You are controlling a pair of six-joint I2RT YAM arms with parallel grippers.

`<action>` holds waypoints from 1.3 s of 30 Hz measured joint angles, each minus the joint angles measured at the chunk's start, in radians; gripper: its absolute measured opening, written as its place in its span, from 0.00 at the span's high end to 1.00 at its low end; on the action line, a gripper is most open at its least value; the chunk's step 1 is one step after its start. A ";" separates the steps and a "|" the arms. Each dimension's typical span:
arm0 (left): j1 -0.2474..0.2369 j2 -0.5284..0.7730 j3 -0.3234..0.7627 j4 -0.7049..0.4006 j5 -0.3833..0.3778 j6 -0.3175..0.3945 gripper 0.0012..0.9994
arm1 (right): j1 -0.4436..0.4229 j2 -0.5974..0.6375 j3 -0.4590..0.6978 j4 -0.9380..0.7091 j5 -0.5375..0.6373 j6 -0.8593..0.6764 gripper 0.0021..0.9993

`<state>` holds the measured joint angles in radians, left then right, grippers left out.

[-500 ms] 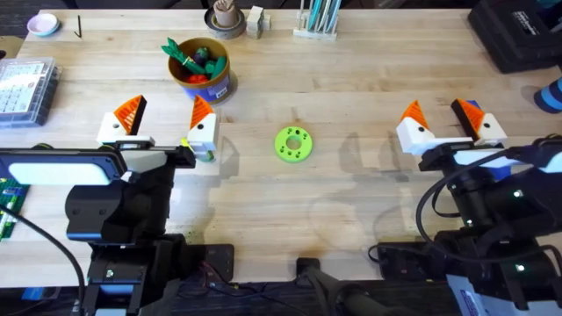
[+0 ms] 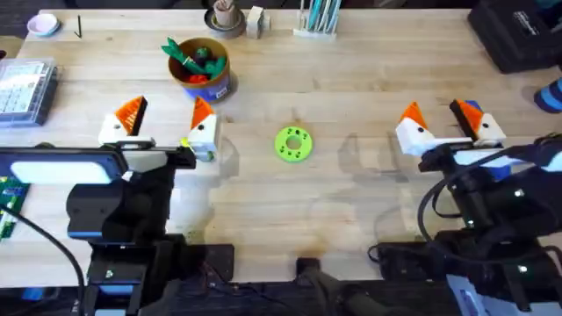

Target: Pick up the gripper from the table and insert it into the empty holder that is missing its gripper. Then pick up a screw, insert it into the mounting hole, and use the screwdriver to tighten it. Finally, clean up the table by picking up the vegetable and placing it into the bucket.

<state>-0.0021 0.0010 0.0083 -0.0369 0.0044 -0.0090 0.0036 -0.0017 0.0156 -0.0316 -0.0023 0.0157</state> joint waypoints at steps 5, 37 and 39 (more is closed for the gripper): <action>0.000 0.006 0.075 -0.202 -0.009 0.000 0.01 | 0.000 0.004 0.063 -0.141 -0.018 0.017 0.14; -0.006 0.788 1.001 -1.014 0.056 -0.160 0.01 | 0.000 0.617 0.855 -0.736 -0.044 0.035 0.14; -0.006 0.810 1.001 -1.034 0.057 -0.207 0.01 | 0.000 0.617 0.855 -0.736 -0.044 0.041 0.14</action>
<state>-0.0080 0.8111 1.0092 -1.0713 0.0612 -0.2156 0.0036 0.6151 0.8707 -0.7677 -0.0465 0.0571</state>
